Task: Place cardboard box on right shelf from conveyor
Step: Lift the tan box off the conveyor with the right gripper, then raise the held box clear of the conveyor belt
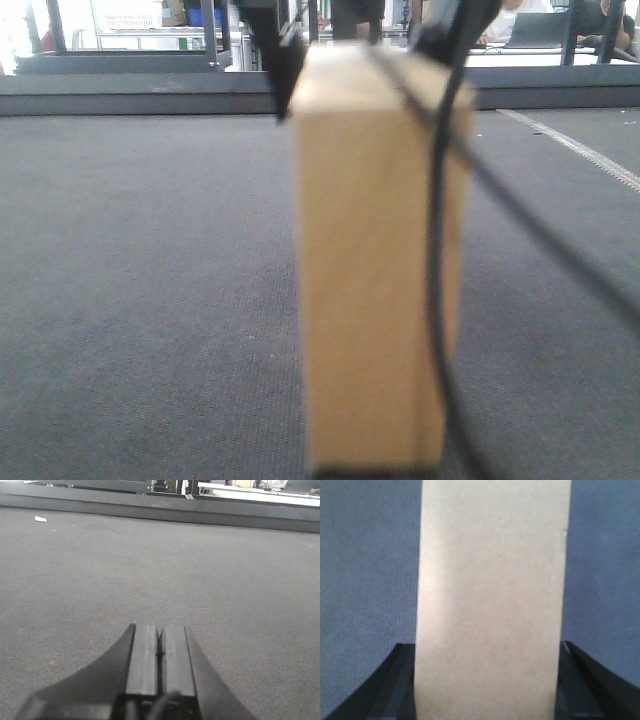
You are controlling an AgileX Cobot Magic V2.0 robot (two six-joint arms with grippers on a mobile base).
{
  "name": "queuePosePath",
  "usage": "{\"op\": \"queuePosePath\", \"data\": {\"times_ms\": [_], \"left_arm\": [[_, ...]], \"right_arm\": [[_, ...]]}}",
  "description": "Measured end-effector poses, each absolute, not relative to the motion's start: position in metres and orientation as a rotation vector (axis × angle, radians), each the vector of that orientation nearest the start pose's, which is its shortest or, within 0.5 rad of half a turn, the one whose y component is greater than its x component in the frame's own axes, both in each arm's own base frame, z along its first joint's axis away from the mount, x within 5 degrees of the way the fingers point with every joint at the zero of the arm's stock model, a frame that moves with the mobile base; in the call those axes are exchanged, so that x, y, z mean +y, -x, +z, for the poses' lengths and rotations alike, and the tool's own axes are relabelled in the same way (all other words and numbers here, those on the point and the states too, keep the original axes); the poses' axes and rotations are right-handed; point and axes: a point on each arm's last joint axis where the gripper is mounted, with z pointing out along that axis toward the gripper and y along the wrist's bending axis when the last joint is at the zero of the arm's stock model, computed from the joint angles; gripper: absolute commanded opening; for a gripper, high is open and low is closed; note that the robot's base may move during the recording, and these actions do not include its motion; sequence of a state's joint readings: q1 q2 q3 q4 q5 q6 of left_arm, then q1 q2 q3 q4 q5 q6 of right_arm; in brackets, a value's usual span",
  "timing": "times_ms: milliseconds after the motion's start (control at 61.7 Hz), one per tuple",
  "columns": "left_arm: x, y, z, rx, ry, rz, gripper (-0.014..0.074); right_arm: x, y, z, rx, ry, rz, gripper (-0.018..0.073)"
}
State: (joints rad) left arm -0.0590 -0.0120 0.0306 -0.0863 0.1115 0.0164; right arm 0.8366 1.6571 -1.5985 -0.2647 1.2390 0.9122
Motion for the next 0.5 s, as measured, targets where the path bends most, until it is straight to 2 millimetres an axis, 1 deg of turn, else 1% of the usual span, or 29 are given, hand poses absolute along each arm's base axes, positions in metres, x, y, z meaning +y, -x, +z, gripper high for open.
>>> {"op": "queuePosePath", "data": {"times_ms": [113,178,227,340,438,502], "left_arm": [[-0.004,-0.057,0.193,1.614,0.001,-0.107,-0.0119],[-0.004,-0.057,0.193,1.614,0.001,-0.107,-0.0119],[-0.004,-0.057,0.193,1.614,0.001,-0.107,-0.0119],[-0.004,-0.057,0.193,1.614,0.001,-0.107,-0.0119],[-0.004,-0.057,0.193,1.614,0.001,-0.107,-0.0119],[-0.004,-0.057,0.193,1.614,0.001,-0.107,-0.0119]], "right_arm": [[0.215,-0.250,0.371,2.650,0.009,0.157,0.0340],[0.197,-0.251,0.383,2.616,0.086,0.143,0.0340],[0.185,-0.253,0.389,2.600,0.133,0.128,0.0340],[0.154,-0.250,0.396,2.581,0.286,0.102,0.0340],[0.126,-0.245,0.396,2.530,0.383,0.122,0.0340],[0.107,-0.241,0.395,2.489,0.386,0.134,0.0340]]}}
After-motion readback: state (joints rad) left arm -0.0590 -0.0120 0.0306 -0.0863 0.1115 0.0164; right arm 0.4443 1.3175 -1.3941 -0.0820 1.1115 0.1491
